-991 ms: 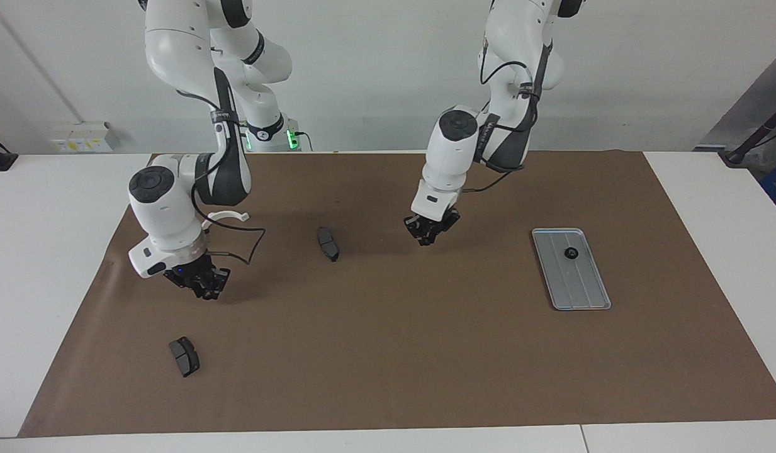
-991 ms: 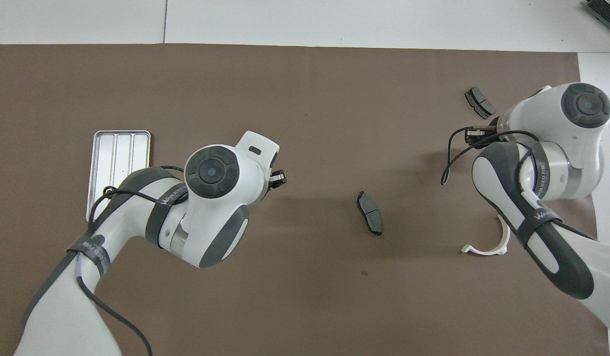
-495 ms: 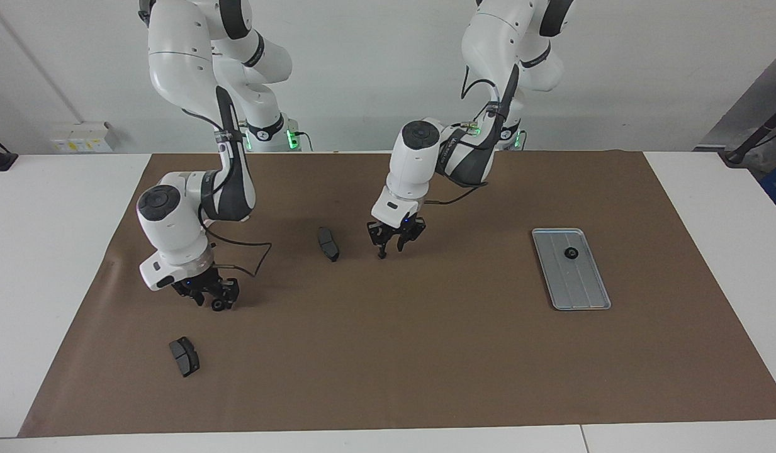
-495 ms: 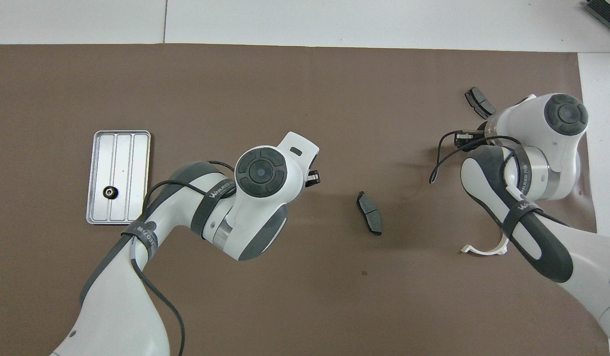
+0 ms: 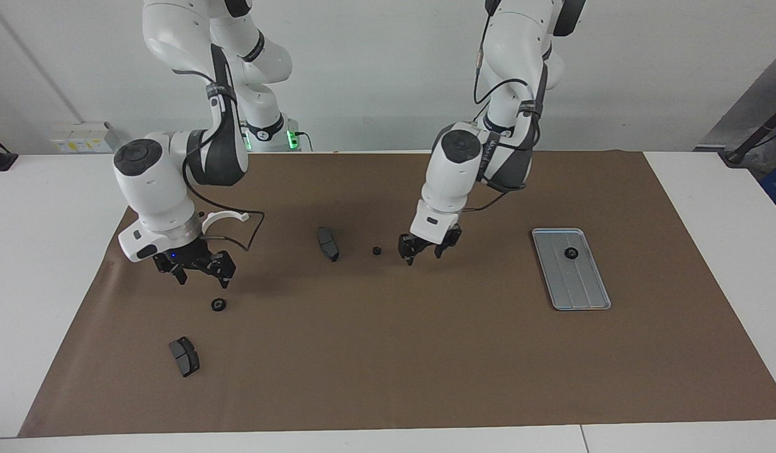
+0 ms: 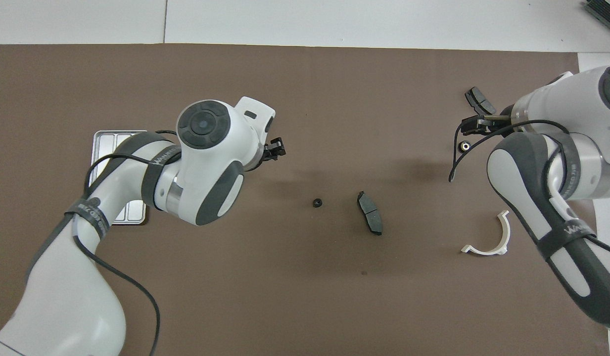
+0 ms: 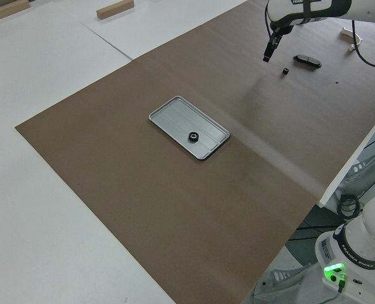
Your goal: Place bearing gear from tray to pile
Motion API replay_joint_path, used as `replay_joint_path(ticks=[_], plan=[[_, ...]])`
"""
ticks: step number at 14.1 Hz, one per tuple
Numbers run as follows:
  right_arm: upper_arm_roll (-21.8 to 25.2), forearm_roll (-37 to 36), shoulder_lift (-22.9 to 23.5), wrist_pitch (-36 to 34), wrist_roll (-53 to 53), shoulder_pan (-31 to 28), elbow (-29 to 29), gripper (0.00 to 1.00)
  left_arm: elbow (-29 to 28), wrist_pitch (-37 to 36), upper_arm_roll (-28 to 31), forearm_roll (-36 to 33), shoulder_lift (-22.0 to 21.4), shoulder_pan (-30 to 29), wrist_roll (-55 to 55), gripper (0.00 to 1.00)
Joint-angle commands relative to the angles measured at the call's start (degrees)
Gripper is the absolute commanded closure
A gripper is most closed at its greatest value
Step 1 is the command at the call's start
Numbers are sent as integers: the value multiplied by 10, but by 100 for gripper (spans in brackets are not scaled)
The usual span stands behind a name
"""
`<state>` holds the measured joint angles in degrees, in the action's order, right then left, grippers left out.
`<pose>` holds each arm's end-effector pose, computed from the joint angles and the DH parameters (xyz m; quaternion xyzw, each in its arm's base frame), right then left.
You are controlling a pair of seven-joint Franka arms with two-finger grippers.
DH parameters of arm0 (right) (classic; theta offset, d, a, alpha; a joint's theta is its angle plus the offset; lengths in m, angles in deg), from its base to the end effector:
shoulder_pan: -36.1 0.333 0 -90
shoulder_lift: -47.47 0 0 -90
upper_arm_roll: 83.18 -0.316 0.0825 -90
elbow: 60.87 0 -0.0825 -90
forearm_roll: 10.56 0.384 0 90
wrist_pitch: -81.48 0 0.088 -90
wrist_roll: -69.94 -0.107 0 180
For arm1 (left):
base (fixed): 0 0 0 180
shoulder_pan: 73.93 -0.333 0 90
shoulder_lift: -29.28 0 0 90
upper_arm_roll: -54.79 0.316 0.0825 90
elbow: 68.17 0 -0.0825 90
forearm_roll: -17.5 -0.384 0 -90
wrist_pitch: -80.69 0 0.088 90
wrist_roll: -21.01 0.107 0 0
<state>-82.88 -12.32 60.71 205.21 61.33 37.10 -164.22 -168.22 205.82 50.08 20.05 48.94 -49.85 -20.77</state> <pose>0.6336 0.0067 0.4284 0.9961 -0.0610 0.0632 0.0088 0.5764 -0.3134 0.3867 0.9901 0.1278 0.0202 0.0541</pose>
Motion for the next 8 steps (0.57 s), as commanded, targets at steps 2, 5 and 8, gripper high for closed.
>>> replay_joint_path(ticks=[2, 5, 8], plan=[[-7, 12, -26, -55, -72, 55, 18, 0, -9, -86, -4, 4, -40, -81, 117, 22], [-10, 14, -26, -46, -93, 106, 14, 0, -24, -125, -3, 3, -52, -137, 216, 22], [-15, 26, -14, -24, -164, 171, 5, 0, -65, -125, -1, 2, -70, -197, 317, 22]])
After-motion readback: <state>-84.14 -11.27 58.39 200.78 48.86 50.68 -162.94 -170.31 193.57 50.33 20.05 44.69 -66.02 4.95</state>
